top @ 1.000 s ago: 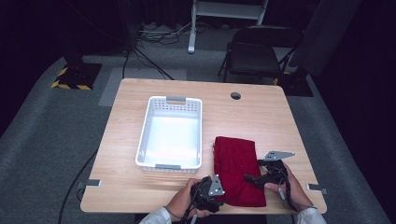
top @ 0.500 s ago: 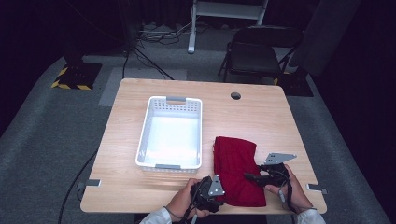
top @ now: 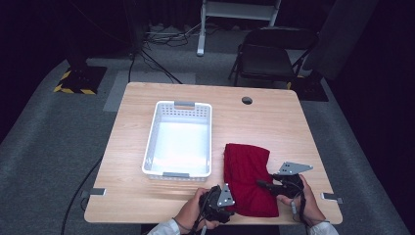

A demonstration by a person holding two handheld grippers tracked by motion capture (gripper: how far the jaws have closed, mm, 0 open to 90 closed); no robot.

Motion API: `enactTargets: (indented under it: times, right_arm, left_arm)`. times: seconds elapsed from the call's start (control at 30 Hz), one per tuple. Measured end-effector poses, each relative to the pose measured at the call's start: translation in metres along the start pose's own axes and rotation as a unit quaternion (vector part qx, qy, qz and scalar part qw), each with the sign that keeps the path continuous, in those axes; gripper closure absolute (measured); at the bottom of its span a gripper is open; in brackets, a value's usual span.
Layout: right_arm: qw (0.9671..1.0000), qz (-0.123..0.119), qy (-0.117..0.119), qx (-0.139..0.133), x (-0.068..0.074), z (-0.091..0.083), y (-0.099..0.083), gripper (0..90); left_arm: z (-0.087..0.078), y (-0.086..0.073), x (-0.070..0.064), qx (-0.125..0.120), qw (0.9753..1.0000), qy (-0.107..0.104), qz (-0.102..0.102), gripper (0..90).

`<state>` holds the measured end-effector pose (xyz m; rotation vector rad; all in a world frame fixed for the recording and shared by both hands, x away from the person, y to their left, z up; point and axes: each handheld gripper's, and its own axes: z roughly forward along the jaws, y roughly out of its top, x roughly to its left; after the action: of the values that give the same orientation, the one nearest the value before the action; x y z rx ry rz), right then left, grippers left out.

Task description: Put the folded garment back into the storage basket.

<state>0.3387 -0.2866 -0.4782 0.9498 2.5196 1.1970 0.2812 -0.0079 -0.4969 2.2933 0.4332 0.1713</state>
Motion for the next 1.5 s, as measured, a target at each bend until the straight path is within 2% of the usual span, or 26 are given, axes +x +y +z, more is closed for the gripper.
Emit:
enactTargets:
  times: [0.17,0.4,0.53,0.6,0.7,1.1,1.3,1.37,1.5]
  right_arm:
    - [1.0000,0.000,-0.002,-0.006,0.001,-0.002,-0.001,64.6]
    - [0.9998,-0.002,-0.008,-0.017,0.002,-0.005,0.000,66.2]
    - [0.9997,-0.006,-0.012,-0.022,0.003,-0.008,0.001,66.6]
    - [0.9996,-0.008,-0.014,-0.024,0.004,-0.009,0.002,66.7]
    - [0.9996,-0.007,-0.011,-0.025,0.003,-0.010,0.004,66.9]
    - [0.9992,-0.013,-0.016,-0.035,0.005,-0.015,0.013,67.4]
    - [0.9989,-0.015,-0.023,-0.038,0.005,-0.017,0.019,67.6]
    - [0.9988,-0.010,-0.026,-0.039,0.004,-0.019,0.021,67.7]
    - [0.9981,-0.010,-0.033,-0.050,0.003,-0.025,0.026,67.8]
  left_arm:
    - [-0.001,0.001,-0.001,0.003,1.0000,-0.002,0.003,55.0]
    - [-0.001,0.002,-0.004,0.001,0.9998,0.010,0.015,61.6]
    - [-0.001,0.004,-0.003,0.004,0.9998,0.016,0.012,64.9]
    - [-0.002,0.005,-0.003,0.003,0.9998,0.020,0.007,65.6]
    - [-0.004,0.006,-0.002,0.006,0.9996,0.024,0.011,65.7]
    - [-0.012,0.014,-0.001,0.008,0.9987,0.032,0.038,67.4]
    - [-0.015,0.020,0.002,0.005,0.9989,0.035,0.032,67.7]
    - [-0.017,0.024,0.003,0.005,0.9986,0.037,0.038,67.9]
    - [-0.021,0.030,0.004,0.000,0.9985,0.042,0.034,68.0]
